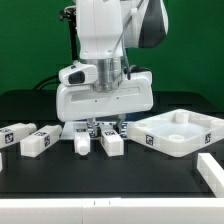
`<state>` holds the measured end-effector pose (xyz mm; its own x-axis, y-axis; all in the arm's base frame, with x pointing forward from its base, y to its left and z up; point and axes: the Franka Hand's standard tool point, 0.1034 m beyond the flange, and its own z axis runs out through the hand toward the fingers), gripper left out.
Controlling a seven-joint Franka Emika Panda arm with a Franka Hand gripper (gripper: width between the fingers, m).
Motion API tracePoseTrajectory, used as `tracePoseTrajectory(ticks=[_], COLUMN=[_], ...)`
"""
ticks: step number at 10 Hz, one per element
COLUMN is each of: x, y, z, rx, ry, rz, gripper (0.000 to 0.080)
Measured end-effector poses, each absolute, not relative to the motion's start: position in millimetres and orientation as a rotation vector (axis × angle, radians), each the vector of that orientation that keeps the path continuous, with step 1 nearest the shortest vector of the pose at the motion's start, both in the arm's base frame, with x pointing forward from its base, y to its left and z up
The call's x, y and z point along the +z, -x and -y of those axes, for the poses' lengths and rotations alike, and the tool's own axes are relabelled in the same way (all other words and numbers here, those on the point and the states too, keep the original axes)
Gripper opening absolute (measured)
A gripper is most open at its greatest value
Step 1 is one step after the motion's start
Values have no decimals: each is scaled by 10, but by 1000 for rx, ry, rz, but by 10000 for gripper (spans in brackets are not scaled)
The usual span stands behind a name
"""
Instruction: Assemble desk
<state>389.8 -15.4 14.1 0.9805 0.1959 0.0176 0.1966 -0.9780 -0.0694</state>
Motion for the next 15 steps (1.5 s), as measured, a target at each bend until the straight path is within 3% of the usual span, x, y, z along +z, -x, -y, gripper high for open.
tracePoseTrajectory(ticks=[3, 5, 6, 7, 9, 13, 15], x=[142, 276, 380, 499, 614, 597, 559], y=[-3906, -3950, -3944, -3948, -3943, -3931, -3776], z=[137, 26, -41, -133, -307, -327, -559], rx=[-24, -37, -26, -10, 20, 24, 80], ry=[3056, 3052, 3050, 3052, 3061, 3061, 3045], rz=[313, 380, 389, 347, 158, 161, -393], gripper=[284, 571, 571, 635, 645, 649, 649])
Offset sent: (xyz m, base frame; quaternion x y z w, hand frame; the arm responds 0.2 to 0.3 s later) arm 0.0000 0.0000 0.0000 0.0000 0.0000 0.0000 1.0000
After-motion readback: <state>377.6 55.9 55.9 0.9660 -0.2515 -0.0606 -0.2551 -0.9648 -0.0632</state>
